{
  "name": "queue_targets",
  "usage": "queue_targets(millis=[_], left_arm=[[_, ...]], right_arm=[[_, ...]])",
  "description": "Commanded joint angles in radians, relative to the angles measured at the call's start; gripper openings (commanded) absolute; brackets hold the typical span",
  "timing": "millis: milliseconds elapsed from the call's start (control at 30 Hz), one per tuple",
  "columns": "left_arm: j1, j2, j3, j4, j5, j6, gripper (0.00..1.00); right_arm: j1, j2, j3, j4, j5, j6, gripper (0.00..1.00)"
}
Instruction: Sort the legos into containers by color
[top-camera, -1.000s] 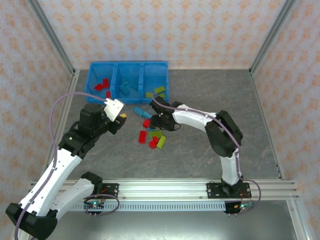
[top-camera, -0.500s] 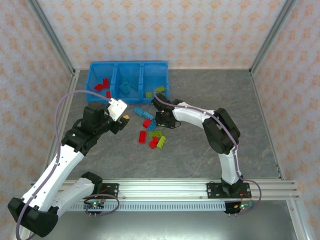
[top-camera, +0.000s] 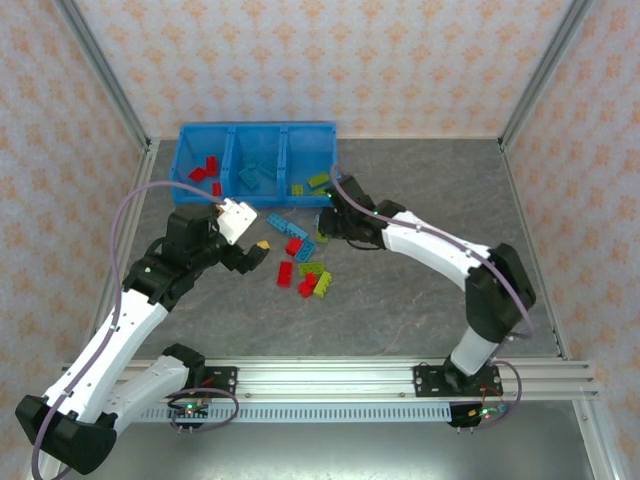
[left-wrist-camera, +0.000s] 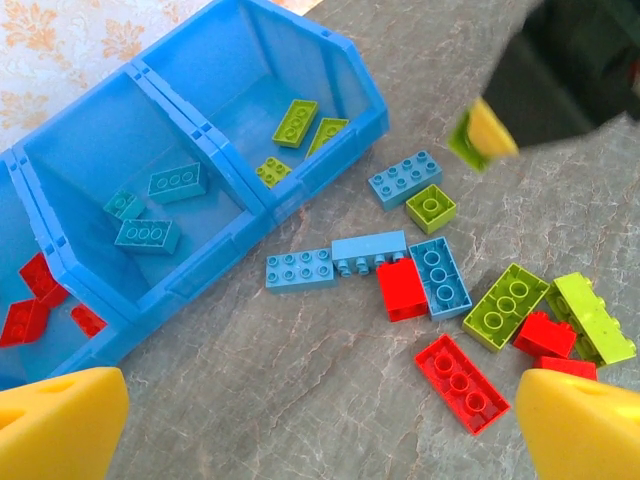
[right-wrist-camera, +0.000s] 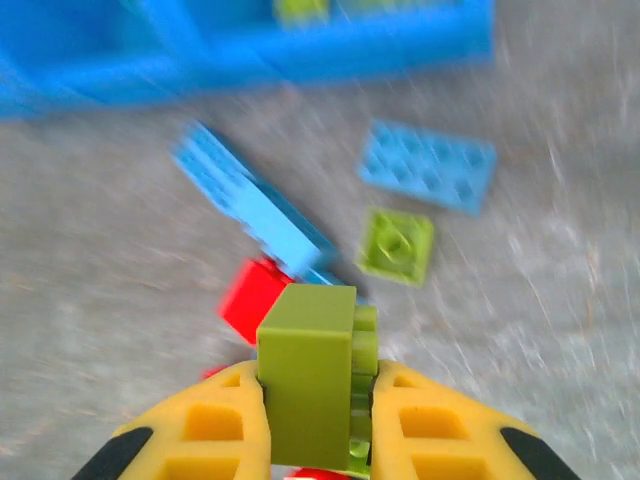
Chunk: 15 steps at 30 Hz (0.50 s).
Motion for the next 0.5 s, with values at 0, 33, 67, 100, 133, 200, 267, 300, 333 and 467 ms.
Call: queue_targets(millis=[0, 33, 67, 100, 133, 200, 267, 300, 333, 467], left_arm=[[-0.01, 0.009, 0.034, -0.028, -0.009, 0.02, 1.0], [-0.01, 0.013, 0.034, -0.028, -0.015, 0.02, 1.0], [-0.01, 0.014, 0.032, -0.029, -0.025, 0.022, 1.0], [-0.01, 0.015, 0.031, -0.03, -0.034, 0.021, 1.0], [-0.01, 0.016, 0.029, -0.03, -0.043, 0.023, 1.0], [-0.012, 0.017, 0.026, -0.031, -0.065, 0.024, 1.0], [-0.012, 0.017, 0.024, -0.033, -0.083, 0.029, 1.0], [-0.012, 0.019, 0.025, -0.034, -0.09, 0.03, 1.0], [-0.011, 0.019, 0.025, -0.034, -0.097, 0.03, 1.0], [-0.012, 0.029, 0.031, -0.037, -0.11, 0.032, 1.0]], right_arm=[[-0.004, 0.029, 0.083, 0.124, 0.118, -0.15, 0.18], [-0.007, 0.066, 0.124, 0.112, 0.154, -0.172, 0.18], [-0.014, 0.118, 0.187, 0.092, 0.192, -0.192, 0.18], [-0.023, 0.176, 0.255, 0.069, 0.218, -0.208, 0.18], [-0.031, 0.227, 0.311, 0.051, 0.233, -0.22, 0.18], [-0.049, 0.344, 0.441, 0.026, 0.25, -0.251, 0.17], [-0.06, 0.449, 0.561, -0.012, 0.258, -0.271, 0.17], [-0.064, 0.506, 0.632, -0.038, 0.257, -0.276, 0.18], [-0.07, 0.553, 0.694, -0.074, 0.246, -0.273, 0.18], [-0.086, 0.782, 1.054, -0.272, 0.179, -0.262, 0.23]])
